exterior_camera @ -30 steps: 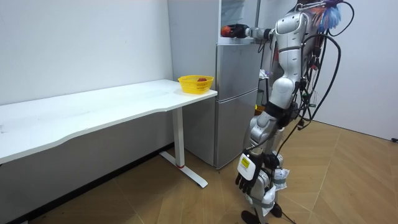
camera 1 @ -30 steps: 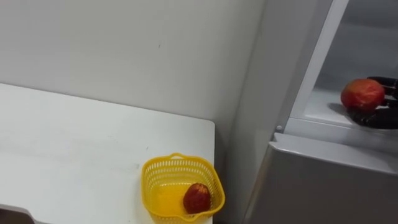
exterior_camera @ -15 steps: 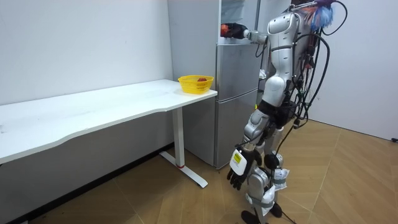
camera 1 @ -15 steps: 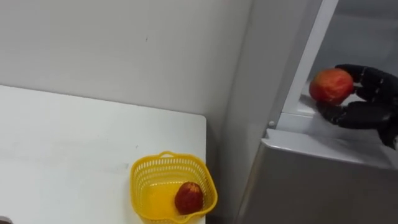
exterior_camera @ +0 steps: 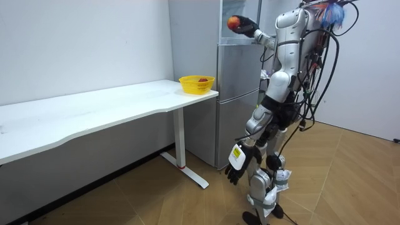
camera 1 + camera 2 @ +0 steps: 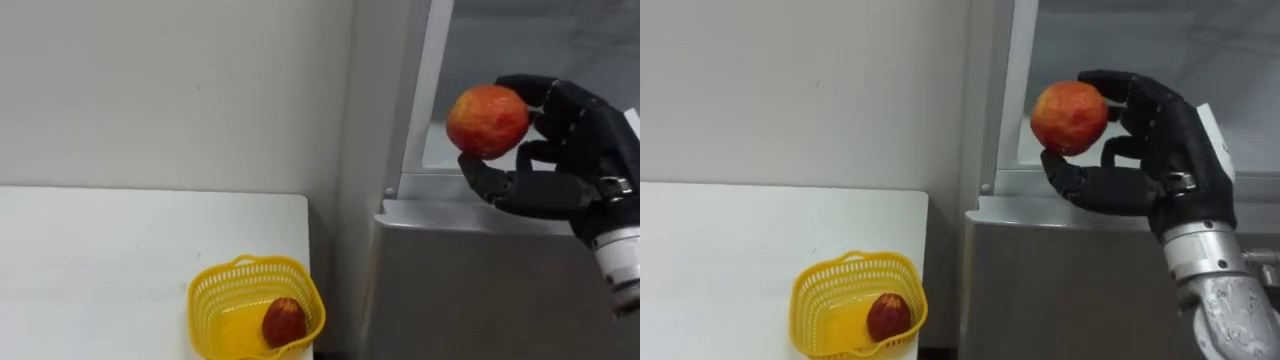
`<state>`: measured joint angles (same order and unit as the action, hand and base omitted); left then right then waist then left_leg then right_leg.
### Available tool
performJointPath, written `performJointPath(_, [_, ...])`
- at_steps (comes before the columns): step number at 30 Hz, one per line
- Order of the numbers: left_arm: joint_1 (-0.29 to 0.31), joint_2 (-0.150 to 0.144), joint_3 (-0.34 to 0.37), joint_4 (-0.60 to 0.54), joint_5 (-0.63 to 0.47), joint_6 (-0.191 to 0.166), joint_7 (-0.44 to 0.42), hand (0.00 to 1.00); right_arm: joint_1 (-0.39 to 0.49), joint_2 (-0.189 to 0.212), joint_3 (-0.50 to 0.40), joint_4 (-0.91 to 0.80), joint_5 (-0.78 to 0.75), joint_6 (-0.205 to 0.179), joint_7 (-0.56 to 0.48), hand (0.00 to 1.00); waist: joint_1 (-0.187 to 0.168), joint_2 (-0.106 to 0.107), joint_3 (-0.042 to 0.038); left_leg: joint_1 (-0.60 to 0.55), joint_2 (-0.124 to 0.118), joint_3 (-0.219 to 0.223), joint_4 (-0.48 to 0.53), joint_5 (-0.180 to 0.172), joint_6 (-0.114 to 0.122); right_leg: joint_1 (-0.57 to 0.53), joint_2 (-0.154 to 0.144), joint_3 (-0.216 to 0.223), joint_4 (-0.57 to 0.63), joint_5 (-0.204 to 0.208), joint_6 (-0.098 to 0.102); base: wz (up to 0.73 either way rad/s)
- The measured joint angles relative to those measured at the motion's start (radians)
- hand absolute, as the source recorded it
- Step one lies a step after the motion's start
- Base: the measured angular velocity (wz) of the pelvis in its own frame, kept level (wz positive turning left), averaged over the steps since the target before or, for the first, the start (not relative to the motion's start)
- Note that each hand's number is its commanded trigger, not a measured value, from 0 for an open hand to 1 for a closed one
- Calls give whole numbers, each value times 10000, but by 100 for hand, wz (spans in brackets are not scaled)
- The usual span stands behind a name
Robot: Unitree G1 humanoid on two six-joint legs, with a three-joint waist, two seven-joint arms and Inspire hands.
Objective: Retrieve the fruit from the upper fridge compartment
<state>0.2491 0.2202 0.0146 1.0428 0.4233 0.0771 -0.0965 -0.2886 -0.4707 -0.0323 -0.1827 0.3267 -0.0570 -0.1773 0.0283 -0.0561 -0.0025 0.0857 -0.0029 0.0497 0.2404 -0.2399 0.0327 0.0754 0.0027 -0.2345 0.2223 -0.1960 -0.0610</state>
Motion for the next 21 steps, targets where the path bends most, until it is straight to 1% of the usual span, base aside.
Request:
performJointPath(3, [-38,-52,-90,34,-21,-45,13,0,244,123,4,-383,-624,-11,67,100,22,22,13,-12,18,59,-34,-3,1,-100,23,120,62,9,-10,-13])
performJointPath(5, [-79,-54,-237,112,-112,-66,29,0,380,255,5,-590,-854,-115,82,100,23,34,14,-11,20,60,-50,-3,0,-140,32,134,64,9,-10,-2])
performJointPath(6, [-100,-55,-297,190,-286,-143,25,0,394,383,21,-661,-969,-200,111,100,35,37,1,-19,25,84,-55,-2,0,-200,40,161,71,10,-11,-5])
performJointPath(7, [-134,-55,-306,262,-366,-189,17,0,394,427,39,-713,-986,-205,124,100,50,37,2,-18,33,115,-59,-1,-1,-224,46,181,85,11,-14,-10])
performJointPath(10, [-240,-42,-316,577,-392,-328,-24,0,390,439,407,-1055,-1413,-210,197,100,100,43,13,-54,56,197,-66,1,-5,-239,82,269,80,18,-26,-8])
performJointPath(13, [-228,-17,-433,608,-387,-353,-46,0,391,442,751,-1262,-2377,-313,433,100,93,-12,10,-33,62,222,-66,0,-7,-203,109,306,1,26,-39,0])
performJointPath(14, [-235,10,-580,607,-394,-372,-48,0,388,443,928,-1299,-2690,-378,538,100,183,-37,9,-33,62,229,-65,1,-7,-202,111,309,6,28,-42,0])
performJointPath(17, [-306,21,-939,592,-386,-424,-55,0,388,451,1329,-1356,-3352,-404,871,100,384,-80,16,-39,61,220,-65,1,-6,-179,101,297,6,31,-41,0])
performJointPath(19, [-370,24,-959,578,-385,-433,-61,0,388,453,1550,-1355,-3803,-404,1019,100,578,-120,43,-36,59,228,-64,1,-7,-150,98,299,15,27,-36,0])
performJointPath(21, [-471,25,-962,570,-387,-439,-72,0,387,463,1912,-1265,-4349,-416,1159,100,838,-193,105,22,60,216,-58,0,-6,-85,101,299,-17,26,-36,0])
